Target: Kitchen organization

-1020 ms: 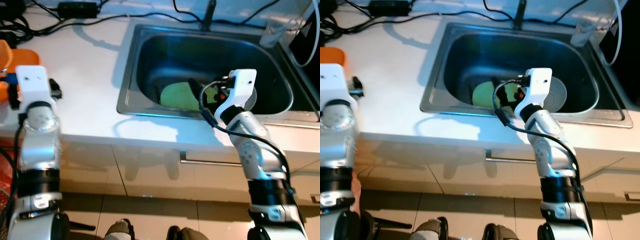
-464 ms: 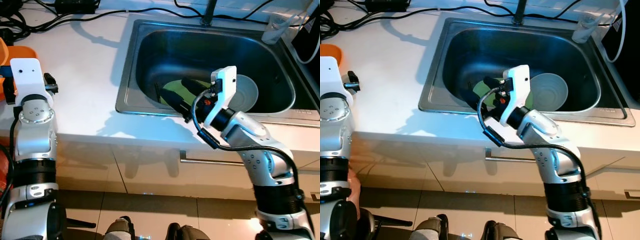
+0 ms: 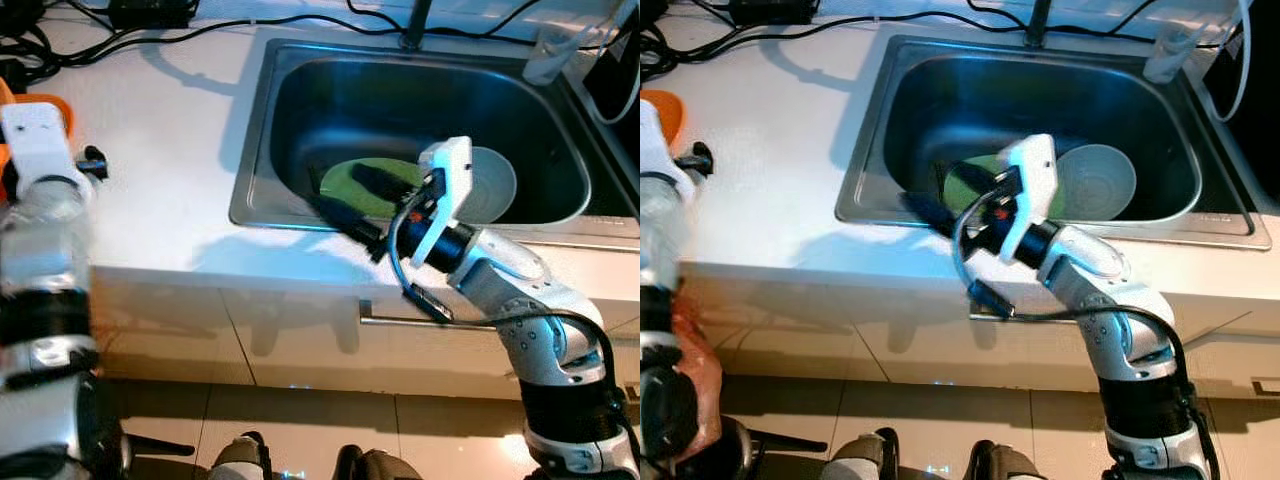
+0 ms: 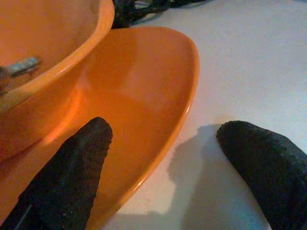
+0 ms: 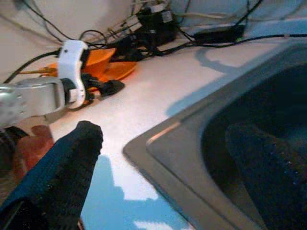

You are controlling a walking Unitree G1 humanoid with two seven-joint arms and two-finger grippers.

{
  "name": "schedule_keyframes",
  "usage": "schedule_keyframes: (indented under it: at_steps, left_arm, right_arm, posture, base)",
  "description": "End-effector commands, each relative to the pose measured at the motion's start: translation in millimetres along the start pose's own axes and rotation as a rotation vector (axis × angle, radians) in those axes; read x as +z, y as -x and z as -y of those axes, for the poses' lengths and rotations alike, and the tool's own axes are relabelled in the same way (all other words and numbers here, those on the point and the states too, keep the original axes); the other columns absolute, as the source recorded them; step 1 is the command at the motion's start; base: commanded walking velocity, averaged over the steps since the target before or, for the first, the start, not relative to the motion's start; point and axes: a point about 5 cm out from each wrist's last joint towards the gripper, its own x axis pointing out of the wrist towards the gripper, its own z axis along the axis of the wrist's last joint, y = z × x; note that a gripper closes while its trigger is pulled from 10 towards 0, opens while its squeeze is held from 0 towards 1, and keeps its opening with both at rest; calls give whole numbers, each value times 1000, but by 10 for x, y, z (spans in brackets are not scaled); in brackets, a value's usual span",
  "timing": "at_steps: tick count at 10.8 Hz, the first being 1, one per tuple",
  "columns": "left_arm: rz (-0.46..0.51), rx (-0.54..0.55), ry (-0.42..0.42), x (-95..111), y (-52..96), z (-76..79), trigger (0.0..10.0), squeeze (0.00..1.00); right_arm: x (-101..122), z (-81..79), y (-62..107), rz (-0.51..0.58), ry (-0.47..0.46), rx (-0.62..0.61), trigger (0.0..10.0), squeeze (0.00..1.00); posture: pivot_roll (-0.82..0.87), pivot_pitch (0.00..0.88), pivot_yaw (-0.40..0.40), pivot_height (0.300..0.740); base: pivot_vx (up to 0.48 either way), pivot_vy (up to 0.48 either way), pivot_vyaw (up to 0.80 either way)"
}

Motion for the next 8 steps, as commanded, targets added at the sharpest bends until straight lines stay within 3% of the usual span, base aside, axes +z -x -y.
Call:
schedule_keyframes:
  at_steps: [1,5,8]
  left_arm:
    - [-187,-37,-26,-375,-15,14,10000,0]
    - [-311,-210,-4,-447,-24,135,10000,0]
    - [-355,-354,-9,-475,18,336,10000,0]
  right_arm:
    - [15,-34,30,-5,1,22,10000,0]
    - [41,-136,32,-1,0,73,10000,0]
    - [87,-188,36,9,-13,111,10000,0]
  posture:
    - [59,217,-62,740]
    - [66,219,-50,740]
    - [63,219,-47,740]
  base:
    - [0,0,0]
    - [0,0,0]
    - [0,0,0]
